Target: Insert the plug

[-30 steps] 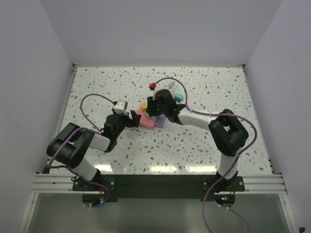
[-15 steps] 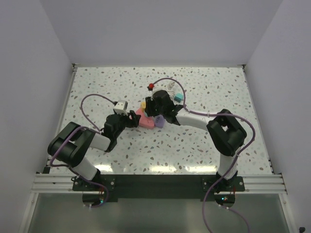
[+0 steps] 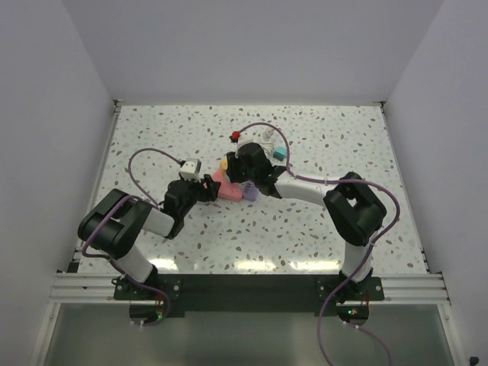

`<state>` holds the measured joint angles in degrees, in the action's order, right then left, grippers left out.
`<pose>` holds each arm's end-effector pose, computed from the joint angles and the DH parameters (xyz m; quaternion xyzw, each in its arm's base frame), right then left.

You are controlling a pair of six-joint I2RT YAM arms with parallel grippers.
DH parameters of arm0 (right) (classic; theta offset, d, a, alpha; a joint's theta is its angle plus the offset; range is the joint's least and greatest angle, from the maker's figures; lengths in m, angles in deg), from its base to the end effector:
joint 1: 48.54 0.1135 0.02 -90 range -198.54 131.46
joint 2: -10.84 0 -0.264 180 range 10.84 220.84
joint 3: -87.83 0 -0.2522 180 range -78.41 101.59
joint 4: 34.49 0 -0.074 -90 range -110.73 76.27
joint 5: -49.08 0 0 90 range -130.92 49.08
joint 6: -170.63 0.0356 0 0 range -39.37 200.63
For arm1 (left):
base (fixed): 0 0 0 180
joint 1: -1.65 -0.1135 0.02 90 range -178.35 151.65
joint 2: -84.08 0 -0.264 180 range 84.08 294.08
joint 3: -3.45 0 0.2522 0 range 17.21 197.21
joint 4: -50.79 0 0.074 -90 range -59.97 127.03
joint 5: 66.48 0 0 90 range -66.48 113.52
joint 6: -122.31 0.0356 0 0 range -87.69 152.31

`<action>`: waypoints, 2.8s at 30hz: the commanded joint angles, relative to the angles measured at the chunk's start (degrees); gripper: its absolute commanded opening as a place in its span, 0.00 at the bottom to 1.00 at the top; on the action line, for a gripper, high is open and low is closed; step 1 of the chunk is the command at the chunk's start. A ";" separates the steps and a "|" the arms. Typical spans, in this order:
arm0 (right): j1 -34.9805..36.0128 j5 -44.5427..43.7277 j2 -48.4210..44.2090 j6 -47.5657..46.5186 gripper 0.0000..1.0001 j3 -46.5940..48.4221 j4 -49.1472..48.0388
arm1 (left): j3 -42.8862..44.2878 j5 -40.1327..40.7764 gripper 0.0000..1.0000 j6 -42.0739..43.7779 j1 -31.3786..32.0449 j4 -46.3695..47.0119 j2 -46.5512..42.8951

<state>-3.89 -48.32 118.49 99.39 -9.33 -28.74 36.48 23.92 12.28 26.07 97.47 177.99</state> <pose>0.3042 0.2941 0.2037 -0.1630 0.8518 0.2123 0.4504 0.2432 -0.1102 0.1297 0.0281 0.7886 -0.2298 0.5697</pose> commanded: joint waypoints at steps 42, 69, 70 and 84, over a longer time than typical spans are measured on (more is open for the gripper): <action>2.99 -4.11 3.61 -4.79 0.00 -0.96 -2.27 | 1.74 -2.51 0.59 -0.27 -0.43 4.95 2.86; 5.54 -4.20 7.48 -4.44 0.00 -4.04 -1.39 | 2.00 -3.13 0.56 -0.10 -0.43 4.51 2.68; 6.06 -4.55 7.57 -4.53 0.00 -4.13 -1.31 | 1.92 -3.04 0.56 -0.01 -0.43 4.51 2.51; 8.88 -5.70 9.32 -2.24 0.00 -7.73 -1.04 | 2.09 -3.39 0.54 0.34 -0.52 4.42 2.60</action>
<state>1.90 -59.81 122.23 94.23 -13.22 -40.72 36.98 22.70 12.36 25.37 99.11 180.21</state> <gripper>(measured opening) 0.381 0.544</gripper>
